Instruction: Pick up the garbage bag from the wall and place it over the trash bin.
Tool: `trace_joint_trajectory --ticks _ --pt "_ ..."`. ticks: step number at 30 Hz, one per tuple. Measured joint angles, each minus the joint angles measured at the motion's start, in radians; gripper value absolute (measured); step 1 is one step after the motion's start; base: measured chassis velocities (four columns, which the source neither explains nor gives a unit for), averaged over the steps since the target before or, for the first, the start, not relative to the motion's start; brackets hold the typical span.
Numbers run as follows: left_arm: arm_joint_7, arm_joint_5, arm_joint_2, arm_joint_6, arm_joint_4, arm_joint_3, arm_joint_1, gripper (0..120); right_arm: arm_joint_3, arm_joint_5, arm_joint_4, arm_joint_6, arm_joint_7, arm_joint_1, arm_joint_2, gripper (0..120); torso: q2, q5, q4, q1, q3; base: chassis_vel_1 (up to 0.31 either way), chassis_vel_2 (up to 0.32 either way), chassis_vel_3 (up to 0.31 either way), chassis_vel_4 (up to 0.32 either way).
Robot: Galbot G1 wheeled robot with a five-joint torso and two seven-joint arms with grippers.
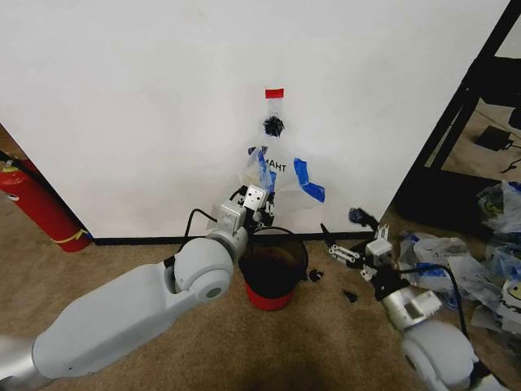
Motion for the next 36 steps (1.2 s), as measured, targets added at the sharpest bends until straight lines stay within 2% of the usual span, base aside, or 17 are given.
trace_joint_trajectory --ticks 6,14,26,30,32,36 --pt "0.003 0.009 -0.017 0.0 0.011 0.024 -0.015 0 -0.072 -0.09 -0.067 -0.007 0.027 0.138 -0.055 100 0.0 0.0001 -0.0003 0.0 0.0 0.0 0.0 0.0 0.0" --pt "0.01 0.012 -0.02 -0.002 0.014 0.03 -0.014 0 -0.169 -0.255 -0.173 -0.013 0.054 0.286 -0.06 100 0.0 0.0001 -0.0001 0.0 0.0 0.0 0.0 0.0 0.0" --pt "0.013 0.016 -0.023 -0.003 0.014 0.035 -0.013 0 -0.243 -0.382 -0.261 -0.026 0.048 0.379 -0.051 99 0.0 0.0 -0.0001 0.0 0.0 0.0 0.0 0.0 0.0" --pt "0.015 0.019 -0.022 -0.003 0.008 0.036 -0.014 0 -0.264 -0.447 -0.311 -0.015 0.039 0.416 -0.033 85 0.0 -0.0001 -0.0001 0.0 0.0 0.0 0.0 0.0 0.0" --pt "0.015 0.019 -0.022 -0.003 0.007 0.037 -0.014 0 -0.267 -0.451 -0.315 -0.015 0.038 0.419 -0.031 82 0.0 -0.0001 -0.0001 0.0 0.0 0.0 0.0 0.0 0.0" --pt "0.018 0.02 -0.025 -0.002 0.001 0.043 -0.022 0 -0.291 -0.5 -0.348 -0.014 0.034 0.455 -0.012 64 0.0 -0.0001 -0.0001 0.0 0.0 0.0 0.0 0.0 0.0"
